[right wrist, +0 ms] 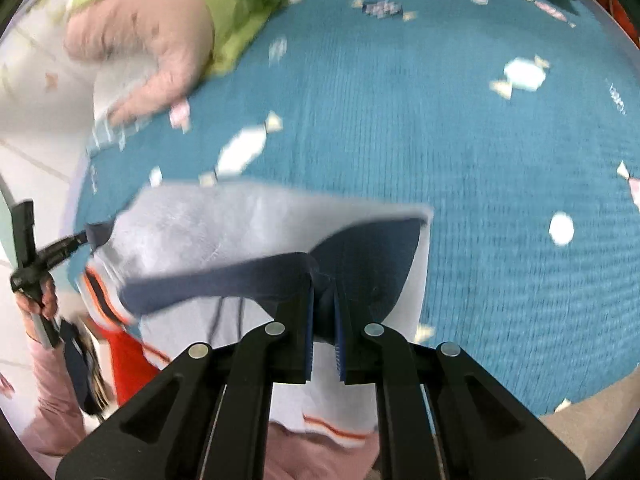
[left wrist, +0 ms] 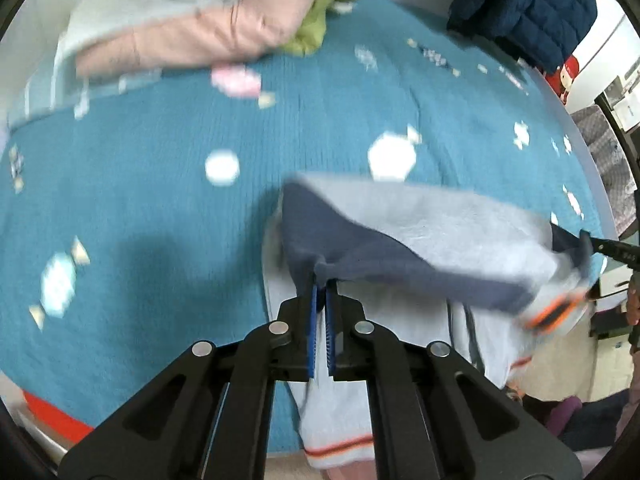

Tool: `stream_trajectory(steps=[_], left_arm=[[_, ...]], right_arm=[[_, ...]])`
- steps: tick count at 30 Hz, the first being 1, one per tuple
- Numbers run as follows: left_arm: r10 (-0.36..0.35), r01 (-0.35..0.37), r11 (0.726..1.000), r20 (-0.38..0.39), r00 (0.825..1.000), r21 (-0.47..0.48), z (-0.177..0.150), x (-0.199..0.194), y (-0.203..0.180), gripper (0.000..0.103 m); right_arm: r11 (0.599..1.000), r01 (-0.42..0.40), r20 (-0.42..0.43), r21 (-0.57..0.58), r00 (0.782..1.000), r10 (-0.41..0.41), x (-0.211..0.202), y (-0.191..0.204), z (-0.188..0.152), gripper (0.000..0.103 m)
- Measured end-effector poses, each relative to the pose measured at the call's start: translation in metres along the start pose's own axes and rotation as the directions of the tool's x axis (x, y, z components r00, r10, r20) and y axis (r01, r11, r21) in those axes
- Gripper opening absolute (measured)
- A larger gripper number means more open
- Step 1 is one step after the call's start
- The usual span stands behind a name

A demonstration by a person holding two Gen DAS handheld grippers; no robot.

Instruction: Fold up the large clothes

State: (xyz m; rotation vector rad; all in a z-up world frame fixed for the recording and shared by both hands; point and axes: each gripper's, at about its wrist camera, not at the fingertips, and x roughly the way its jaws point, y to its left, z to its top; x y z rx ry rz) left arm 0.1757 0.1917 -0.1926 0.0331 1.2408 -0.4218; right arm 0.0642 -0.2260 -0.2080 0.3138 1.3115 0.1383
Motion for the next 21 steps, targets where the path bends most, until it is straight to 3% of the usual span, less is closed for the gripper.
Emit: stream_trajectory(steps=[5, 7, 10, 14, 17, 18, 19, 20, 21], left_arm=[[-0.042, 0.037, 0.999, -0.143, 0.989, -0.034, -0.062, 0.053, 0.003, 0.002], [0.014, -0.017, 1.0, -0.164, 0.986, -0.02, -0.076, 0.068, 0.005, 0.002], [0.0, -0.008, 0.999, -0.16, 0.987, -0.046, -0.084, 0.072, 0.011, 0.002], [0.01, -0.01, 1.0, -0.128, 0.992, 0.004, -0.084, 0.058, 0.008, 0.003], [0.081, -0.077, 0.996, -0.137, 0.987, 0.036, -0.089, 0.055, 0.0, 0.012], [0.092, -0.086, 0.995, -0.147, 0.985, 0.044, -0.09, 0.054, 0.0, 0.014], [0.085, -0.078, 0.996, -0.158, 0.984, 0.048, -0.093, 0.051, -0.001, 0.018], [0.07, -0.064, 0.997, -0.166, 0.984, 0.042, -0.094, 0.048, -0.001, 0.023], [0.053, -0.049, 0.998, -0.17, 0.984, 0.026, -0.094, 0.044, 0.0, 0.039]], right_arm=[[0.999, 0.033, -0.168, 0.038, 0.985, -0.026, 0.066, -0.018, -0.043, 0.008], [0.998, 0.065, -0.179, 0.018, 0.982, -0.061, 0.08, -0.019, -0.051, 0.008], [0.997, 0.075, -0.178, -0.026, 0.981, -0.078, 0.079, -0.015, -0.051, 0.009], [0.99, 0.106, -0.203, -0.096, 0.971, -0.124, 0.072, -0.01, -0.052, 0.013], [0.993, 0.092, -0.197, -0.073, 0.975, -0.105, 0.06, -0.016, -0.058, 0.035], [0.994, 0.084, -0.193, -0.063, 0.977, -0.095, 0.057, -0.017, -0.059, 0.053], [0.996, 0.081, -0.175, -0.044, 0.981, -0.087, 0.05, -0.02, -0.062, 0.064], [0.996, 0.079, -0.164, -0.028, 0.983, -0.083, 0.045, -0.022, -0.065, 0.067], [0.998, 0.06, -0.149, 0.008, 0.987, -0.058, 0.038, -0.026, -0.068, 0.067]])
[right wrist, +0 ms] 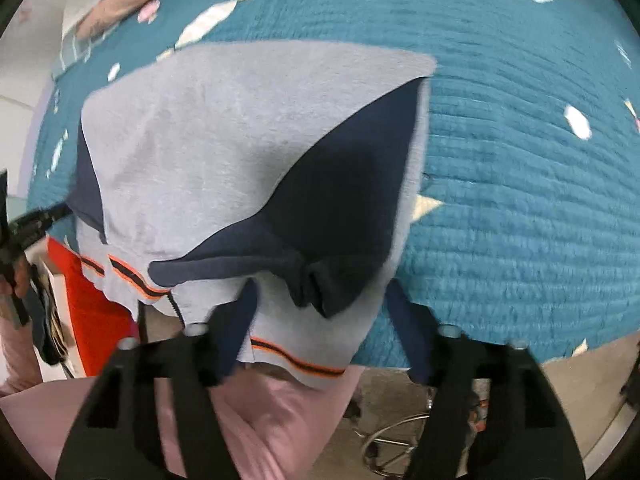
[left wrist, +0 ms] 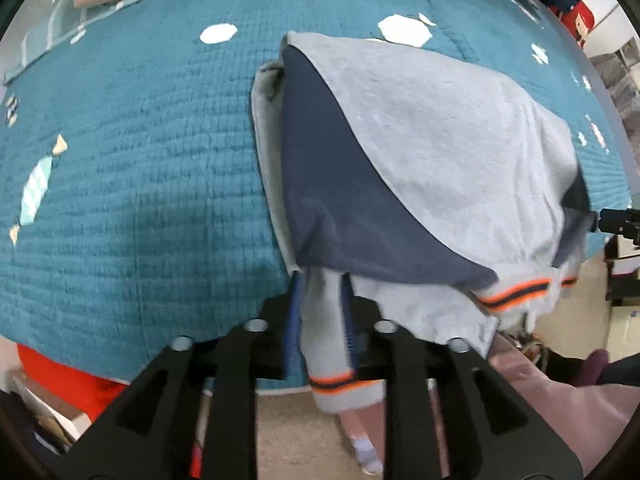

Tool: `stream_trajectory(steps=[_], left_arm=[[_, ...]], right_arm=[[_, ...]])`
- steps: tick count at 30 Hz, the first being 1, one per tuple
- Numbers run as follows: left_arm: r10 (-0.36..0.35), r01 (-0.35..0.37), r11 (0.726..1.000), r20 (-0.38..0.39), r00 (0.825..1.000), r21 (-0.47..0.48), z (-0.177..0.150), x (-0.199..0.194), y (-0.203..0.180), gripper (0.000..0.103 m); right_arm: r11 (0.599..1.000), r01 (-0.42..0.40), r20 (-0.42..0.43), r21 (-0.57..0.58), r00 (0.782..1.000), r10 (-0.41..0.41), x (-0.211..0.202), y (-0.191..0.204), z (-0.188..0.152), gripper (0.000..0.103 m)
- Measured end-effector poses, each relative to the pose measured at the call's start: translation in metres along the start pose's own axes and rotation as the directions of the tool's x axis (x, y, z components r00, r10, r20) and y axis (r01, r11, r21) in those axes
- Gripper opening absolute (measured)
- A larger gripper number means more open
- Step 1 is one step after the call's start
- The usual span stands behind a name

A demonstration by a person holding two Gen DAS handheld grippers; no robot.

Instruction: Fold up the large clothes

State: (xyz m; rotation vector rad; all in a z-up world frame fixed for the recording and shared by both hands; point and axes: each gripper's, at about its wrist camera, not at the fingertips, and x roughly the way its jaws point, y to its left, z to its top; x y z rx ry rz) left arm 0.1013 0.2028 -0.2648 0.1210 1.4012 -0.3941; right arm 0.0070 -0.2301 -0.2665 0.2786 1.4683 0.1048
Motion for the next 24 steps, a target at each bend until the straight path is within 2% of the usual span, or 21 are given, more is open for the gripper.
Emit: stream_trajectory(steps=[1, 3, 6, 7, 10, 11, 13, 16, 18, 19, 20, 21, 22, 24], left_arm=[[-0.018, 0.018, 1.0, 0.006, 1.0, -0.02, -0.003, -0.004, 0.003, 0.052], [-0.058, 0.059, 0.996, 0.018, 0.998, -0.066, -0.009, -0.012, 0.007, 0.053], [-0.108, 0.114, 0.98, 0.044, 0.993, -0.162, -0.01, -0.017, 0.013, 0.053], [-0.143, 0.152, 0.965, 0.057, 0.988, -0.214, -0.01, -0.018, 0.017, 0.053], [-0.205, 0.226, 0.919, 0.098, 0.974, -0.323, -0.006, -0.015, 0.018, 0.052], [-0.216, 0.24, 0.907, 0.108, 0.97, -0.347, -0.004, -0.013, 0.016, 0.052], [-0.239, 0.262, 0.89, 0.107, 0.965, -0.374, 0.002, -0.006, 0.012, 0.052], [-0.271, 0.284, 0.855, 0.093, 0.958, -0.434, 0.01, 0.009, 0.009, 0.052], [-0.299, 0.306, 0.829, 0.092, 0.95, -0.468, 0.014, 0.02, 0.009, 0.052], [-0.308, 0.32, 0.818, 0.105, 0.945, -0.479, 0.015, 0.024, 0.009, 0.047], [-0.313, 0.329, 0.809, 0.116, 0.943, -0.488, 0.016, 0.029, 0.009, 0.035], [-0.318, 0.332, 0.802, 0.115, 0.941, -0.496, 0.016, 0.034, 0.01, 0.0], [-0.325, 0.328, 0.794, 0.098, 0.94, -0.512, 0.015, 0.042, 0.01, 0.0], [-0.302, 0.286, 0.799, 0.059, 0.952, -0.529, 0.01, 0.052, 0.008, 0.0]], right_arm=[[0.998, -0.045, 0.022, 0.045, 0.999, 0.044, -0.005, -0.005, -0.004, 0.067], [0.987, -0.113, 0.043, 0.116, 0.993, 0.109, -0.006, -0.004, -0.01, 0.067], [0.945, -0.23, 0.055, 0.231, 0.973, 0.223, 0.005, -0.007, -0.016, 0.065], [0.924, -0.273, 0.056, 0.267, 0.962, 0.268, 0.011, -0.009, -0.017, 0.058], [0.813, -0.374, 0.078, 0.446, 0.921, 0.381, 0.034, -0.014, -0.022, 0.048], [0.781, -0.381, 0.096, 0.494, 0.917, 0.387, 0.038, -0.02, -0.023, 0.047], [0.744, -0.375, 0.126, 0.553, 0.92, 0.37, 0.042, -0.027, -0.024, 0.043], [0.674, -0.43, 0.197, 0.601, 0.897, 0.396, 0.043, -0.029, -0.025, 0.04], [0.66, -0.441, 0.229, 0.608, 0.894, 0.386, 0.037, -0.032, -0.025, 0.04], [0.665, -0.424, 0.227, 0.615, 0.902, 0.366, 0.038, -0.033, -0.023, 0.04], [0.664, -0.406, 0.219, 0.628, 0.911, 0.35, 0.042, -0.034, -0.022, 0.04], [0.664, -0.393, 0.212, 0.636, 0.916, 0.34, 0.045, -0.032, -0.023, 0.037], [0.674, -0.367, 0.198, 0.641, 0.928, 0.317, 0.049, -0.032, -0.022, 0.026], [0.712, -0.324, 0.18, 0.623, 0.945, 0.273, 0.048, -0.028, -0.027, 0.018]])
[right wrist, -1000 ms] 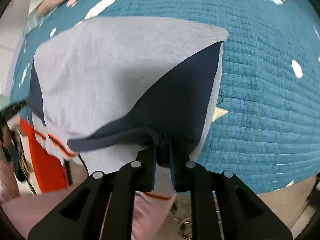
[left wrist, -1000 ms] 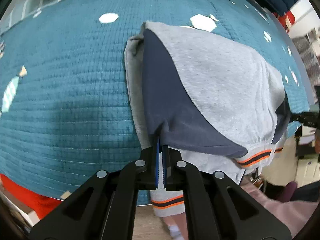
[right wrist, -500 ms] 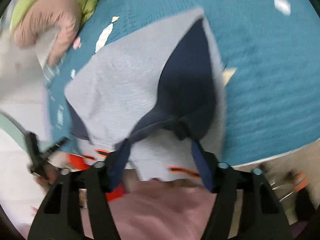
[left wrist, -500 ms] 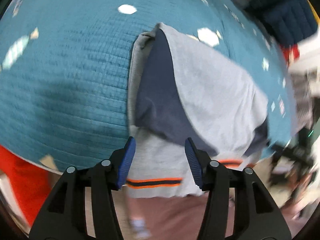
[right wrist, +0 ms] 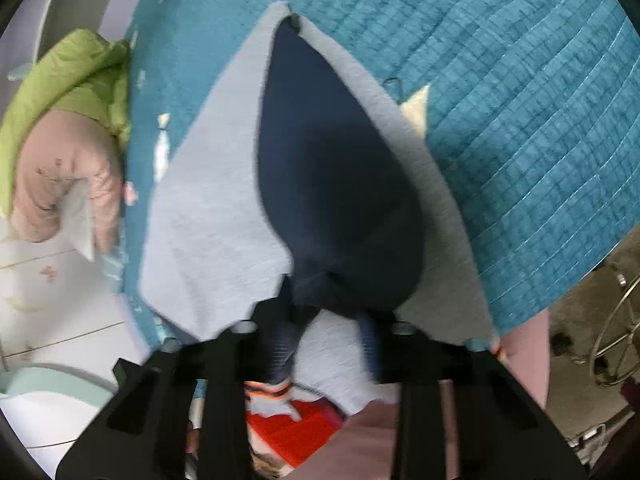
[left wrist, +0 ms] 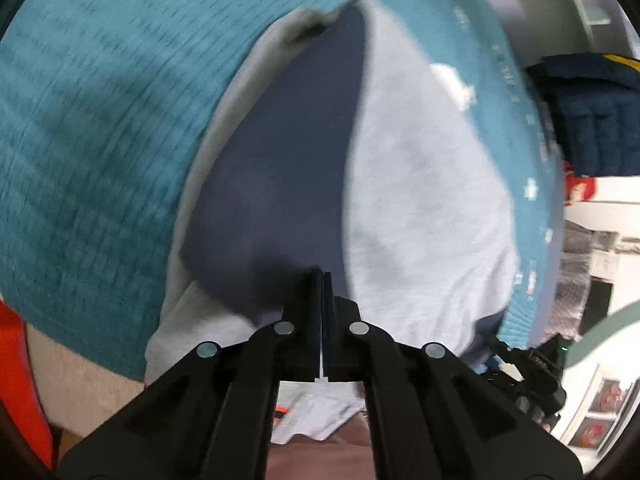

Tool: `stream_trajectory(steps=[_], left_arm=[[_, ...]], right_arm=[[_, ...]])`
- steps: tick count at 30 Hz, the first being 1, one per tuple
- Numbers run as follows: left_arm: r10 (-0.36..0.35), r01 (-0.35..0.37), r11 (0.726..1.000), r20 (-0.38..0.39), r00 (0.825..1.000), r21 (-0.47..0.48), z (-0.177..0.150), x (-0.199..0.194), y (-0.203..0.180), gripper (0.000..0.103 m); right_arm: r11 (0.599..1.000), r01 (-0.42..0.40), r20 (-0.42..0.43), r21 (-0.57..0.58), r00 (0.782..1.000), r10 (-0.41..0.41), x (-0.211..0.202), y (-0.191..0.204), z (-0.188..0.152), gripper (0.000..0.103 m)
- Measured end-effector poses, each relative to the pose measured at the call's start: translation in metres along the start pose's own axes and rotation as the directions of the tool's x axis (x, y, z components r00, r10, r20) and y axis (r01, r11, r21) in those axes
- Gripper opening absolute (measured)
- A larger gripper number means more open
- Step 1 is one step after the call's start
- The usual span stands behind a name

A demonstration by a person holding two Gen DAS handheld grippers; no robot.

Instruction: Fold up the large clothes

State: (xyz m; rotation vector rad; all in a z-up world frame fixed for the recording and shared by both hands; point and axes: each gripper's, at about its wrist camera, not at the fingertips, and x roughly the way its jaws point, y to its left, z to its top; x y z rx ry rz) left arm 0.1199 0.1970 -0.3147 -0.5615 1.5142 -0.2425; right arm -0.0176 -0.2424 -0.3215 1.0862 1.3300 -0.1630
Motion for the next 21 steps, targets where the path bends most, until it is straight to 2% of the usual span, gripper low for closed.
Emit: stream_trajectory(steps=[3, 6, 9, 10, 11, 12, 14, 15, 16, 17, 20, 21], left_arm=[[0.032, -0.034, 0.998, 0.037, 0.999, 0.044, -0.016, -0.012, -0.003, 0.0], [0.074, -0.076, 0.997, 0.075, 0.994, 0.03, -0.027, -0.029, 0.006, 0.0], [0.099, -0.098, 0.995, 0.076, 0.992, -0.023, -0.034, -0.035, 0.03, 0.0], [0.085, -0.082, 0.995, 0.067, 0.994, -0.05, -0.034, -0.035, 0.036, 0.0], [0.038, -0.034, 0.998, 0.062, 0.997, -0.059, -0.033, -0.035, 0.037, 0.0], [-0.017, 0.02, 0.999, 0.056, 0.998, -0.048, -0.032, -0.036, 0.035, 0.0], [-0.072, 0.073, 0.997, 0.061, 0.996, -0.022, -0.029, -0.037, 0.029, 0.0], [-0.085, 0.087, 0.996, 0.069, 0.994, -0.019, -0.026, -0.036, 0.025, 0.003], [-0.095, 0.097, 0.995, 0.073, 0.993, -0.027, -0.021, -0.033, 0.023, 0.018], [-0.085, 0.088, 0.995, 0.066, 0.994, -0.04, -0.017, -0.028, 0.021, 0.026], [-0.088, 0.091, 0.994, 0.039, 0.995, -0.066, -0.005, -0.012, 0.018, 0.036], [-0.111, 0.114, 0.99, 0.039, 0.993, -0.088, -0.001, -0.008, 0.02, 0.038]], right_arm=[[0.999, 0.008, 0.028, -0.031, 1.0, -0.007, -0.01, 0.001, -0.011, 0.004], [0.999, 0.015, 0.036, -0.038, 0.999, -0.014, -0.019, -0.007, -0.019, 0.003], [0.998, 0.026, 0.029, -0.051, 0.999, -0.024, -0.018, -0.015, -0.024, 0.002], [0.998, 0.031, 0.023, -0.054, 0.999, -0.03, -0.015, -0.017, -0.024, 0.002], [0.998, 0.03, 0.017, -0.05, 0.999, -0.03, -0.014, -0.021, -0.023, 0.003], [0.998, 0.029, 0.013, -0.047, 1.0, -0.028, -0.011, -0.017, -0.023, 0.003], [0.995, 0.054, 0.021, -0.089, 0.998, -0.052, -0.009, -0.01, -0.024, 0.003], [0.99, 0.07, 0.027, -0.12, 0.997, -0.067, -0.008, -0.004, -0.025, 0.006], [0.987, 0.078, 0.027, -0.138, 0.997, -0.075, -0.007, 0.001, -0.025, 0.007], [0.988, 0.07, 0.024, -0.14, 0.997, -0.068, -0.006, 0.005, -0.025, 0.007], [0.986, 0.061, 0.013, -0.153, 0.998, -0.06, 0.0, 0.013, -0.02, 0.007], [0.986, 0.068, 0.017, -0.152, 0.998, -0.066, 0.003, 0.014, -0.018, 0.007]])
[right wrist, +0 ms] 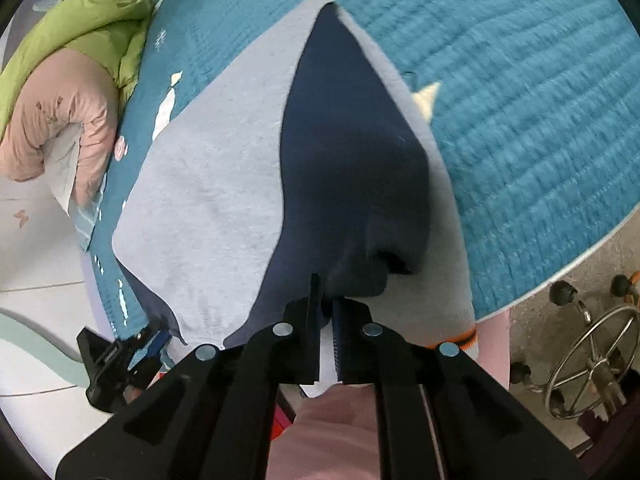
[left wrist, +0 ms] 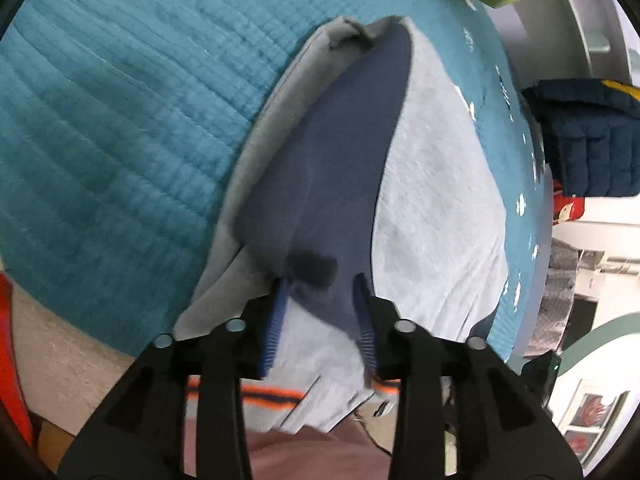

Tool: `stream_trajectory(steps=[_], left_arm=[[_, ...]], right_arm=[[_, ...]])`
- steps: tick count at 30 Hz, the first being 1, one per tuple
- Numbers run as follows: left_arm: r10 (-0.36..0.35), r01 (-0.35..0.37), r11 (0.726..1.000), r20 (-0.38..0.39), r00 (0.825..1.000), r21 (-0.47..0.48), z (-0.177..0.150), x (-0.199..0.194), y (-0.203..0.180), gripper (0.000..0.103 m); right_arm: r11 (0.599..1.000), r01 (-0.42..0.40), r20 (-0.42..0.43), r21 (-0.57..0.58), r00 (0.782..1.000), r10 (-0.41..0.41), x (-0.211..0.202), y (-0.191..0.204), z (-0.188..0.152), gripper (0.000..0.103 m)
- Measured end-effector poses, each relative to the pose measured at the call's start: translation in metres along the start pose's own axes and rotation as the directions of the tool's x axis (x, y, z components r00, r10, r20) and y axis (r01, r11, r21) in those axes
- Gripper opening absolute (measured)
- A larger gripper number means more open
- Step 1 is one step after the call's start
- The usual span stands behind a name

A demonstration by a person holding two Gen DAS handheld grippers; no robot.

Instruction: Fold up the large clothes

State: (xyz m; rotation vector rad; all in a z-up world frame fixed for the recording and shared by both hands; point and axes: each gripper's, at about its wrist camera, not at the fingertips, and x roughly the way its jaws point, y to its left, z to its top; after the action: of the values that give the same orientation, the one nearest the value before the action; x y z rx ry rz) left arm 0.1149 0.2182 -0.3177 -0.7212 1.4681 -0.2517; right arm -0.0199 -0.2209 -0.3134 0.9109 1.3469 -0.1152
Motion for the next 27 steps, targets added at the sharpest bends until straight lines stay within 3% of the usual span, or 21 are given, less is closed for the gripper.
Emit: stream_trajectory(steps=[2, 7, 11, 13, 15, 18, 20, 21, 22, 23, 25, 27], left_arm=[[-0.043, 0.044, 0.998, 0.008, 0.999, -0.036, 0.005, 0.004, 0.0, 0.038], [-0.125, 0.128, 0.984, 0.031, 0.992, -0.125, 0.014, -0.001, 0.018, 0.038], [-0.097, 0.096, 0.98, 0.002, 0.995, -0.172, 0.005, -0.018, 0.025, 0.052], [-0.083, 0.086, 0.984, 0.026, 0.996, -0.159, 0.006, -0.026, 0.024, 0.058], [-0.041, 0.048, 0.985, 0.047, 0.998, -0.164, 0.011, -0.03, 0.029, 0.058], [-0.065, 0.077, 0.982, 0.079, 0.995, -0.172, 0.025, -0.029, 0.035, 0.058], [-0.034, 0.044, 0.989, 0.075, 0.997, -0.14, 0.031, -0.027, 0.035, 0.051], [0.014, -0.005, 0.993, 0.08, 0.997, -0.119, 0.032, -0.028, 0.033, 0.021], [0.027, -0.018, 0.994, 0.078, 0.997, -0.107, 0.031, -0.028, 0.034, 0.005], [0.004, 0.004, 0.994, 0.08, 0.997, -0.108, 0.03, -0.03, 0.034, 0.004], [0.004, 0.003, 0.997, 0.086, 0.996, -0.079, 0.024, -0.035, 0.033, 0.004], [0.015, -0.009, 0.997, 0.085, 0.996, -0.075, 0.014, -0.043, 0.034, 0.004]], right_arm=[[1.0, -0.005, -0.011, 0.012, 1.0, 0.005, 0.006, 0.001, 0.005, 0.007], [0.998, -0.032, -0.044, 0.051, 0.998, 0.034, 0.019, -0.002, 0.005, 0.026], [0.999, -0.039, -0.049, 0.038, 0.998, 0.041, 0.018, 0.002, 0.004, 0.031], [0.998, -0.044, -0.053, 0.042, 0.998, 0.046, 0.019, 0.0, 0.005, 0.032], [0.999, -0.039, -0.058, 0.037, 0.997, 0.041, 0.021, -0.001, 0.006, 0.032], [0.999, -0.031, -0.058, 0.028, 0.998, 0.033, 0.022, 0.001, 0.007, 0.032], [0.999, -0.033, -0.056, 0.037, 0.998, 0.035, 0.023, 0.0, 0.007, 0.032], [0.998, -0.036, -0.054, 0.043, 0.998, 0.038, 0.023, 0.0, 0.007, 0.032], [0.998, -0.039, -0.051, 0.049, 0.998, 0.042, 0.023, -0.001, 0.007, 0.032], [0.998, -0.032, -0.043, 0.054, 0.999, 0.034, 0.022, -0.001, 0.007, 0.03], [0.999, -0.001, -0.009, 0.041, 1.0, 0.002, 0.017, -0.001, 0.009, 0.003], [0.999, -0.015, 0.007, 0.049, 1.0, 0.015, 0.01, -0.004, 0.008, 0.002]])
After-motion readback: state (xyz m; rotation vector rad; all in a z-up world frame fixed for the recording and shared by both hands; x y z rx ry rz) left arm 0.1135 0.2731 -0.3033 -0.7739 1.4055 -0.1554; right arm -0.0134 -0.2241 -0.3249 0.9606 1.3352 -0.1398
